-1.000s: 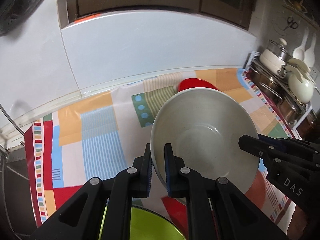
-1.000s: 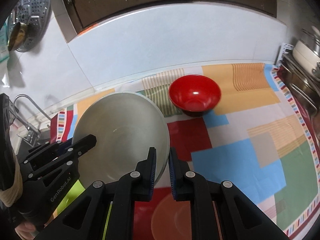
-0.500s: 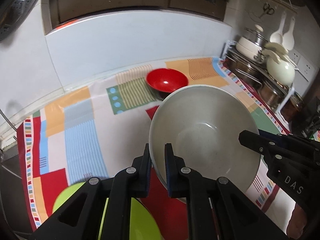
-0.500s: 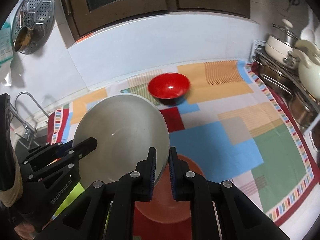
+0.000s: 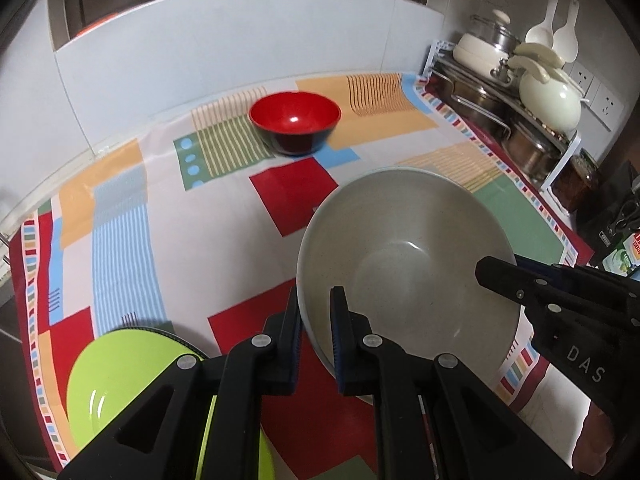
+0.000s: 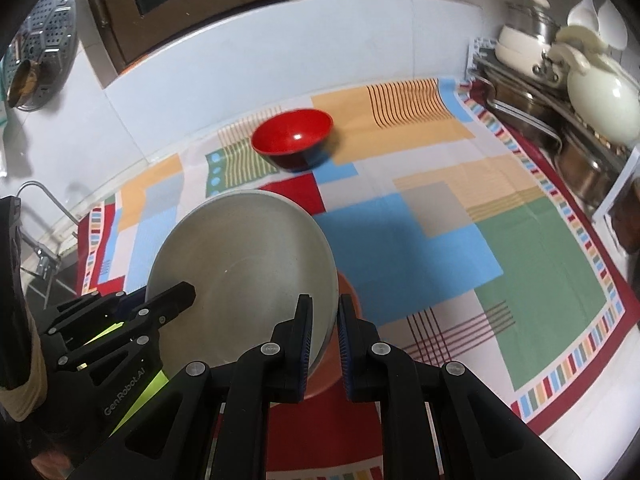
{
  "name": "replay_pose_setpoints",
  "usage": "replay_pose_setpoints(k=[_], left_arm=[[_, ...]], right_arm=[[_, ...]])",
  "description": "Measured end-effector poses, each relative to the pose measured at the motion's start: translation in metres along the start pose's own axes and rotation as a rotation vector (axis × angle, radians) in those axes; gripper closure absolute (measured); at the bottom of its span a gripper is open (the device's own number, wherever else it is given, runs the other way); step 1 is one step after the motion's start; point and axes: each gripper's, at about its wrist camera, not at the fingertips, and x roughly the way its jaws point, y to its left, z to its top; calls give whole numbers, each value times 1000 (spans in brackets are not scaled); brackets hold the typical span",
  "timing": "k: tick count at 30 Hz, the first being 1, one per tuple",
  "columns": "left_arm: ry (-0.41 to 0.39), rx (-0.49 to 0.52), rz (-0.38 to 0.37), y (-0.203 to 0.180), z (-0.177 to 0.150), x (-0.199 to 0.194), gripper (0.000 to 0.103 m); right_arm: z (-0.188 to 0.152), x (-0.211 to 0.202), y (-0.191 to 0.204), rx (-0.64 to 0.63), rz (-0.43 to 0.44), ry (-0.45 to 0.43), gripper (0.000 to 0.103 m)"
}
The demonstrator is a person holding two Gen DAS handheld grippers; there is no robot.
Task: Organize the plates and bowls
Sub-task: 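Lift the white bowl with both tools and carry it over the pink bowl, then lower the white bowl into the pink bowl and open both tools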
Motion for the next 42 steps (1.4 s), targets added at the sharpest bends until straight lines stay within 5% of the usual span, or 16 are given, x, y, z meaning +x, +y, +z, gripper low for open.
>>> replay_pose_setpoints(k=[23, 31, 34, 37, 42], left_arm=[[76, -8, 20, -8, -10, 33, 88], [62, 7, 32, -8, -9, 34, 74], [48, 11, 29, -9, -8, 31, 59], [20, 26, 35, -11, -6, 24, 53], [-5, 20, 27, -8, 0, 14, 51]], right_arm=[[-11, 33, -16, 14, 13, 83, 88], [-14, 41, -17, 12, 22, 100, 88], [-14, 42, -18, 15, 28, 100, 87], [-14, 38, -19, 17, 41, 87, 72], [-10, 26, -17, 16, 41, 40, 70]])
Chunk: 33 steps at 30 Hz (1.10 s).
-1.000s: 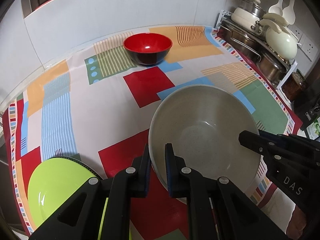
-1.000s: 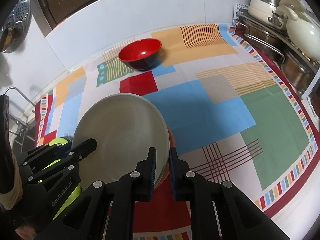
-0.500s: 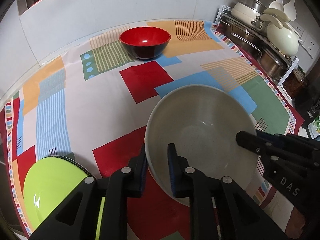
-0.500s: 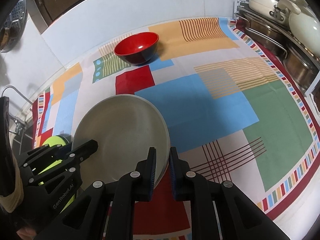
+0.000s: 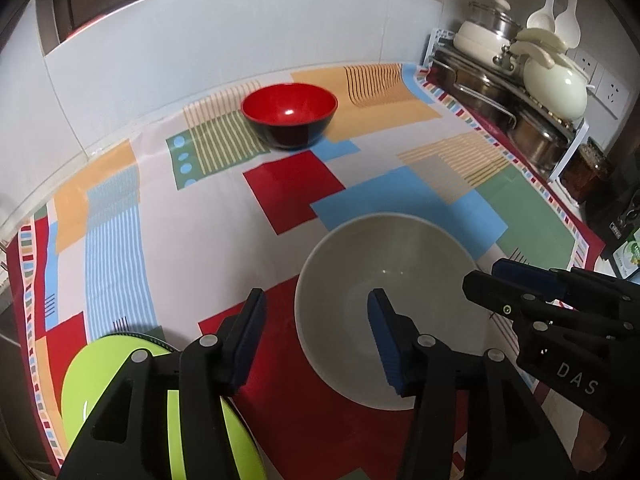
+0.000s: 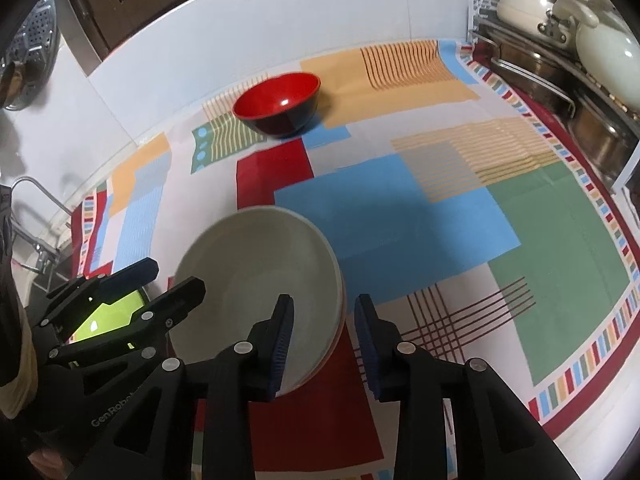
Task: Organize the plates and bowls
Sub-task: 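Lower the white bowl into the pink bowl and open both tools, then move both tools toward the red bowl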
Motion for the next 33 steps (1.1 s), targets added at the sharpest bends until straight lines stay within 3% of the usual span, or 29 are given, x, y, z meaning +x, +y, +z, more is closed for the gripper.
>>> replay_pose_setpoints(k=[7, 16, 22, 33], left_arm=[[-66, 0, 17, 9, 18, -17, 47], [-130, -2, 77, 34, 60, -24, 47], [-164, 3, 100, 48, 88, -23, 47], [-125, -19, 101, 73, 133, 21, 47]], right_arm=[[17, -11, 6, -17, 17, -53, 69], [65, -14, 16, -38, 4, -159, 68], [97, -5, 25, -54, 26, -174, 68], [153, 29, 35, -109, 26, -194, 68]])
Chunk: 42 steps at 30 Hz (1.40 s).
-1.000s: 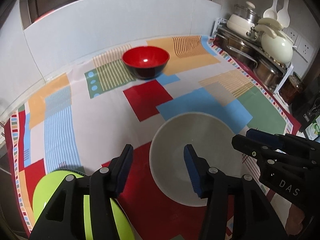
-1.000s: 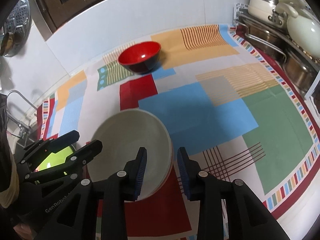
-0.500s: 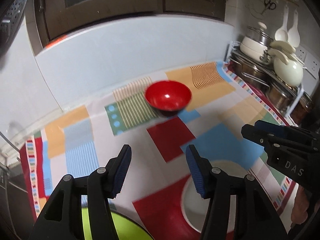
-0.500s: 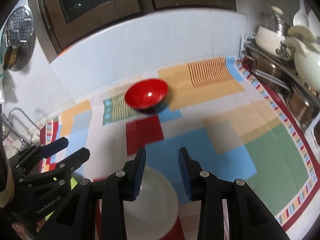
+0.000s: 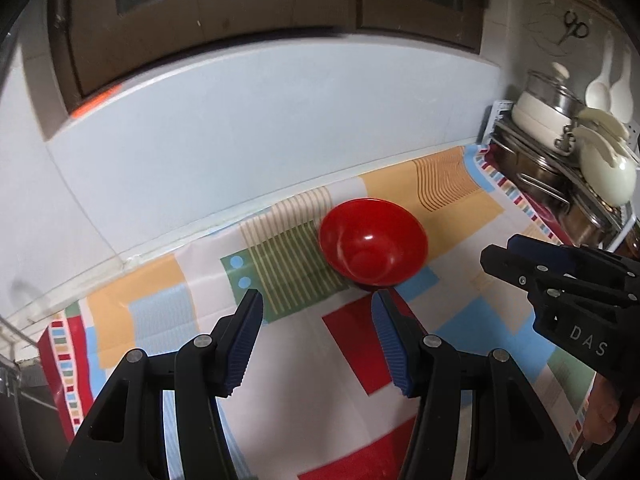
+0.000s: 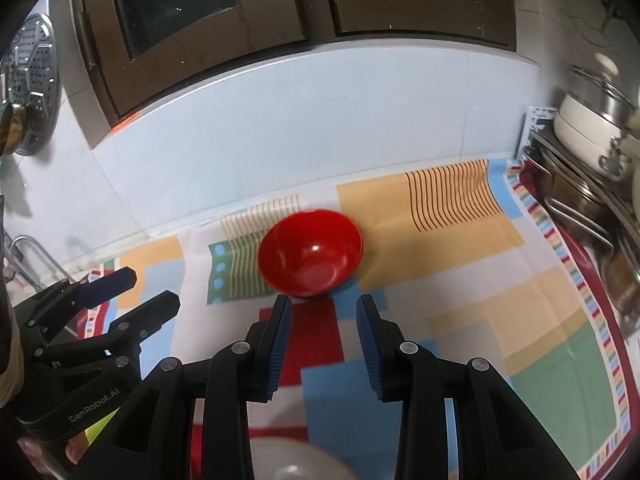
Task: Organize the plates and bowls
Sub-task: 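Move both tools toward the red bowl, then grip the red bowl rim with both tools, then lift the red bowl with both tools and carry it over the white bowl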
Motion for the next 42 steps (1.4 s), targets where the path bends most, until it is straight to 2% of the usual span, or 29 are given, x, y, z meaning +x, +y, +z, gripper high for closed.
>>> replay_pose_setpoints(k=[9, 16, 25, 29, 31, 33, 36, 42], left_arm=[[57, 17, -10, 7, 17, 62, 47], [100, 6, -27, 12, 28, 113, 47], [161, -14, -59, 13, 29, 156, 48], [173, -21, -70, 10, 29, 164, 56], [179, -21, -70, 8, 30, 168, 62], [189, -26, -79, 7, 31, 170, 76], [204, -23, -96, 3, 32, 172, 89], [210, -29, -83, -1, 34, 167, 90]], right_arm=[[20, 61, -11, -14, 4, 40, 68], [27, 114, -23, 33, 13, 118, 68], [27, 149, -31, 63, 12, 161, 69], [27, 155, -32, 69, 15, 168, 70], [27, 157, -31, 67, 18, 176, 77], [28, 159, -31, 66, 18, 181, 81], [30, 158, -29, 70, 18, 184, 89], [30, 158, -29, 86, 8, 196, 90]])
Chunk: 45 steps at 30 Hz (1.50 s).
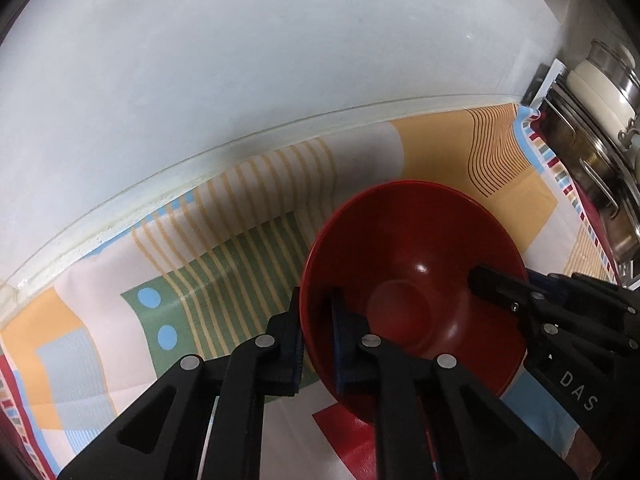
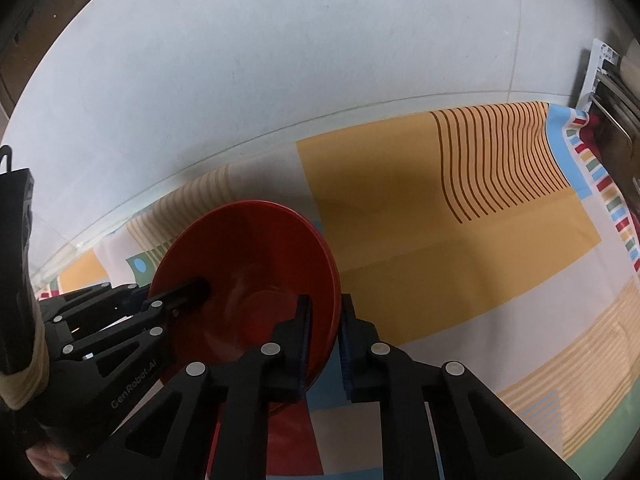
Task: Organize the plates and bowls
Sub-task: 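Lift the red bowl with both tools and carry it over the white bowl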
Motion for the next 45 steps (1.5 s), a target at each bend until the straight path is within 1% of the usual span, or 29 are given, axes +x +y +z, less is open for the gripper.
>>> replay_pose_setpoints(k=[3, 5, 14, 22, 29, 36, 40, 45], left_arm=[[10, -21, -5, 2, -2, -9, 90], [-3, -26, -2, 2, -5, -19, 90], [-37, -42, 0, -3, -26, -74, 90], [-83, -40, -20, -21, -55, -125, 90], [-106, -28, -48, -34, -94, -161, 90], [-119, -17, -65, -49, -125, -183, 90], [-99, -12, -86, -54, -142, -186, 90], [-80, 4, -93, -61, -160, -187, 90]], right_arm=[[-2, -6, 3, 1, 5, 8, 90], [-3, -13, 6, -9, 3, 3, 90], [-18, -70, 21, -31, 11, -48, 90], [-49, -125, 32, -40, 0, -99, 90], [-85, -166, 33, -41, -17, -127, 90], [-123, -192, 33, -36, -34, -127, 90], [-141, -198, 29, -22, -37, -110, 90], [-163, -200, 24, -8, -44, -84, 90]])
